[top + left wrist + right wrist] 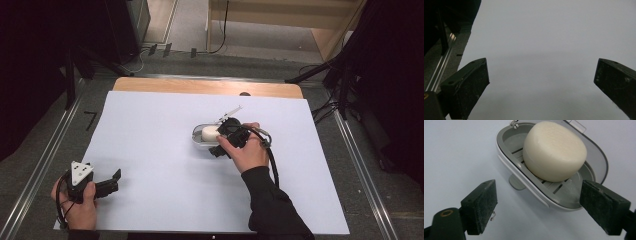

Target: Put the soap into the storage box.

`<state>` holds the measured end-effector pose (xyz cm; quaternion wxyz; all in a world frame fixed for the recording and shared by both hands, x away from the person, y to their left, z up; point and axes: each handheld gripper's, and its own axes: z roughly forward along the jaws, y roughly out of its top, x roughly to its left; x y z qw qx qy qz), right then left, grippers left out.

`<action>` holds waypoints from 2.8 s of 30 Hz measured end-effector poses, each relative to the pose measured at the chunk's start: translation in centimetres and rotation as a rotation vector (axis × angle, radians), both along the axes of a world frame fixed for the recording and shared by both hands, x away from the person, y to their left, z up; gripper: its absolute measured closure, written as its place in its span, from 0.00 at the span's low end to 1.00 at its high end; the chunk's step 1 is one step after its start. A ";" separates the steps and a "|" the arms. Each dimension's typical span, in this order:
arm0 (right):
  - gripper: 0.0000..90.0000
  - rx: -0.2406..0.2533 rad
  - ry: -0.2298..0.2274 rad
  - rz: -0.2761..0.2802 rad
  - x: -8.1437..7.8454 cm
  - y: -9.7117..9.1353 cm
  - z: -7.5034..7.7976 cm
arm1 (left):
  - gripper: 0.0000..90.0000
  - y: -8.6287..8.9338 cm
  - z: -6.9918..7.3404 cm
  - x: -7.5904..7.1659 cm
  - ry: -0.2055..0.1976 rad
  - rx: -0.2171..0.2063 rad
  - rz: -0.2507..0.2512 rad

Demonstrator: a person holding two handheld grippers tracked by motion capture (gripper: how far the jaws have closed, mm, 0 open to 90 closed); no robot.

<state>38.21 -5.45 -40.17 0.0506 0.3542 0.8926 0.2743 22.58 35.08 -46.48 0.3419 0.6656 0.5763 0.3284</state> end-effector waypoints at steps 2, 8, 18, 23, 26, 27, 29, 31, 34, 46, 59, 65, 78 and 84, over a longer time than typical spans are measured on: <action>0.15 0.004 -0.016 -0.010 -0.3 -0.3 0.3 | 0.00 0.0 0.0 0.0 -0.001 -0.002 -0.003; 0.13 0.017 -0.043 -0.019 -0.8 -1.6 0.7 | 0.00 0.0 0.0 0.0 -0.001 0.000 -0.001; 0.13 0.047 -0.089 -0.063 -1.7 -4.7 0.2 | 0.00 0.0 0.0 0.0 -0.005 0.002 -0.003; 0.13 0.055 -0.098 -0.089 -1.8 -6.5 -0.2 | 0.00 0.0 0.0 0.0 -0.004 0.003 -0.004; 0.13 0.058 -0.097 -0.102 -2.1 -7.3 -0.5 | 0.00 0.0 0.0 0.0 -0.004 0.003 -0.003; 0.13 0.057 -0.097 -0.104 -2.2 -7.6 -0.7 | 0.00 0.0 0.0 0.0 -0.004 0.003 -0.003; 0.13 0.060 -0.096 -0.108 -2.3 -8.1 -0.9 | 0.00 0.0 0.0 0.0 -0.003 0.004 -0.002; 0.13 0.061 -0.095 -0.121 -2.5 -8.6 -1.2 | 0.00 0.0 0.0 0.0 -0.005 0.003 -0.003; 0.12 0.062 -0.093 -0.124 -2.9 -9.4 -1.6 | 0.00 -0.1 0.0 0.0 -0.002 0.004 -0.001; 0.08 0.068 -0.115 -0.169 -4.8 -12.7 -3.3 | 0.00 -0.1 0.0 0.0 0.000 0.011 0.000; 0.08 0.099 -0.103 -0.222 -6.4 -16.4 -5.1 | 0.00 -0.2 0.0 0.1 0.006 0.022 -0.002; 0.08 0.125 -0.112 -0.260 -7.1 -18.4 -5.1 | 0.00 -0.2 0.0 0.1 0.007 0.022 -0.001; 0.08 0.151 -0.147 -0.321 -9.5 -22.1 -5.5 | 0.00 -0.1 0.0 0.1 0.008 0.015 0.000; 0.05 0.189 -0.148 -0.322 -10.3 -23.5 -6.3 | 0.00 -0.2 0.0 0.1 0.008 0.018 0.000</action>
